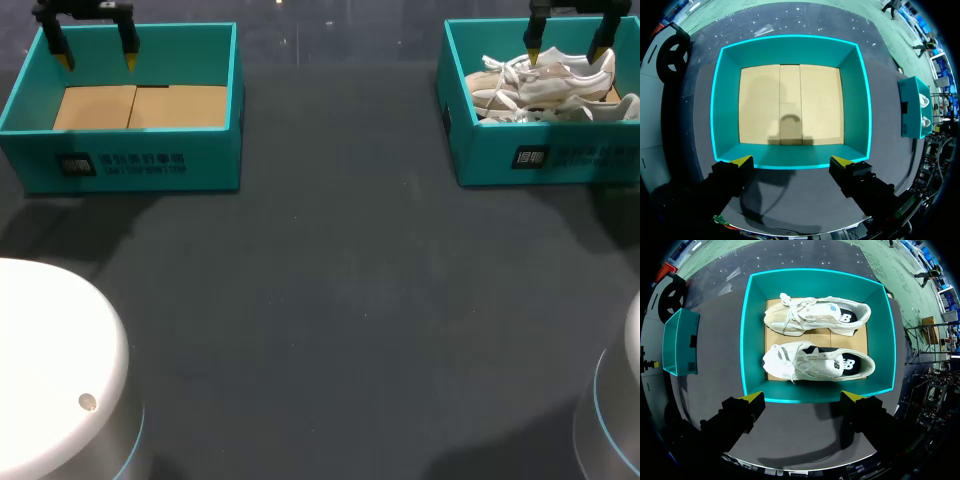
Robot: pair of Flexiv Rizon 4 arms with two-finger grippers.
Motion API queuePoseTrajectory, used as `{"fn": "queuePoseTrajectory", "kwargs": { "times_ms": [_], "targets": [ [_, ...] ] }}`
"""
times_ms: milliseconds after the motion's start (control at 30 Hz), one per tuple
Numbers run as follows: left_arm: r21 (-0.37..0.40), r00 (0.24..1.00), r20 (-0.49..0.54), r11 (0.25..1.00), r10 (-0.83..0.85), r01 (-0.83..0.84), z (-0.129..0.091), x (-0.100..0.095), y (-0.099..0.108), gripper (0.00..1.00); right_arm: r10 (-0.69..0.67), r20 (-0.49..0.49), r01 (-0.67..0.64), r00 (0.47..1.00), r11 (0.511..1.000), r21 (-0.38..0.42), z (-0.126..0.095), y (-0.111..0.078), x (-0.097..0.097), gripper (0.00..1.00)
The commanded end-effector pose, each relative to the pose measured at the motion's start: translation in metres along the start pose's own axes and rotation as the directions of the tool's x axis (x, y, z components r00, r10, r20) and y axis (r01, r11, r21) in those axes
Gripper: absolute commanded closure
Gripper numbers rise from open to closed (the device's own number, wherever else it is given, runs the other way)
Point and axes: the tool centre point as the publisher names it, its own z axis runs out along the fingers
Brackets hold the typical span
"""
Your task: Take the shoe out of the shoebox, open the shoe tongue, remove and reinsert the insole, then place the shoe into the shoebox
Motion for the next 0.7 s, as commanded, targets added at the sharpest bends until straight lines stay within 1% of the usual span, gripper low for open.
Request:
{"fn": "queuePoseTrajectory", "kwargs": {
  "times_ms": [33, 467, 700],
  "targets": [
    [0.0, 1.0, 0.001, 1.0, 0.0, 0.0, -0.001, 0.0, 0.0, 0.0, 0.0, 0.0, 0.0, 1.0, 1.0, 0.001, 0.0, 0.001, 0.0, 0.0],
    [0.0, 1.0, 0.001, 1.0, 0.0, 0.0, -0.001, 0.0, 0.0, 0.0, -0.001, 0.005, 0.001, 1.0, 1.0, -0.001, -0.001, 0.001, -0.001, 0.0],
    [0.0, 1.0, 0.001, 1.0, 0.0, 0.0, -0.001, 0.0, 0.0, 0.0, 0.023, 0.026, -0.022, 0.999, 0.999, -0.023, -0.004, 0.004, -0.018, 0.0]
  ]
}}
